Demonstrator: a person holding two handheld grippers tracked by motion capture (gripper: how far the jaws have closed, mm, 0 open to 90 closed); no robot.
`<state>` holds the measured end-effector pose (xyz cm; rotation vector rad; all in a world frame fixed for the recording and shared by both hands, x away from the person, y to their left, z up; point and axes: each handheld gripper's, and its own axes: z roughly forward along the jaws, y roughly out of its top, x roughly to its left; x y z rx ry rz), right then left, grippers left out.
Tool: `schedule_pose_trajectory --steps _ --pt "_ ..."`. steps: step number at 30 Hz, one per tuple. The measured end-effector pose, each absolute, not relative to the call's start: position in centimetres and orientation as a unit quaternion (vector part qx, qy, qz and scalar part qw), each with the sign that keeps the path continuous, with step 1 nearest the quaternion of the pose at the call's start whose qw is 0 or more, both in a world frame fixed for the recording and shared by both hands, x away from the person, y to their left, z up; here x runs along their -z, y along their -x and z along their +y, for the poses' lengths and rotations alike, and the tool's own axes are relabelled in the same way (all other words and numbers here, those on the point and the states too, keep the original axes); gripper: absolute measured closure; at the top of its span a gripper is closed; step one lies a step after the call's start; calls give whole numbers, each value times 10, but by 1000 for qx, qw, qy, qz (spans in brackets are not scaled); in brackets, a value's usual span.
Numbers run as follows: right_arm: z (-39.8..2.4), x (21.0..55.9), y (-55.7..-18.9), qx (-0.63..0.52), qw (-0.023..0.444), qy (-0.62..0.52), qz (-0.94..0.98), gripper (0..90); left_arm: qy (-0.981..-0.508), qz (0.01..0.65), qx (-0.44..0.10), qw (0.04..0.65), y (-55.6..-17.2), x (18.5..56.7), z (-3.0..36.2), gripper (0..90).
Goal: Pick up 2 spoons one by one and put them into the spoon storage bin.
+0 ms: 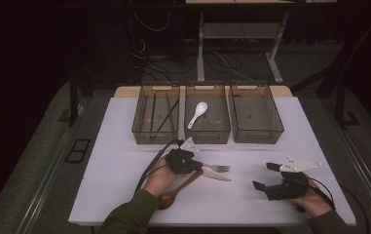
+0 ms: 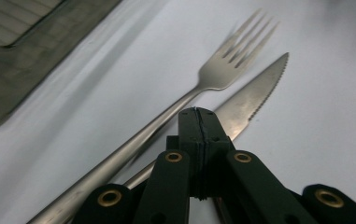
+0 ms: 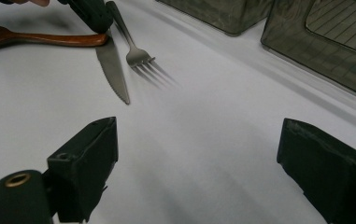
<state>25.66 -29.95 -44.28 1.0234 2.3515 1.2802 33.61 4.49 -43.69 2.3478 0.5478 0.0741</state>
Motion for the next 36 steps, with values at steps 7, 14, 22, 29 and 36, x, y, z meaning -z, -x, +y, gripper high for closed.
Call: schedule_pose_trajectory --steps 7,14,22,29,36 --pt "-300 443 -257 -441 137 -353 813 123 -914 187 -4 360 -328 439 32 886" --pt "-300 443 -257 -441 138 -353 814 124 -918 149 17 366 -318 438 18 886" --pt "-300 443 -256 -441 137 -353 814 123 -910 164 13 381 -318 431 26 859" --pt "-299 443 -256 -440 138 -352 814 124 -898 197 1 393 -314 421 55 718" --pt "-299 443 -256 -440 138 -352 815 124 -887 225 -8 404 -300 420 85 557"
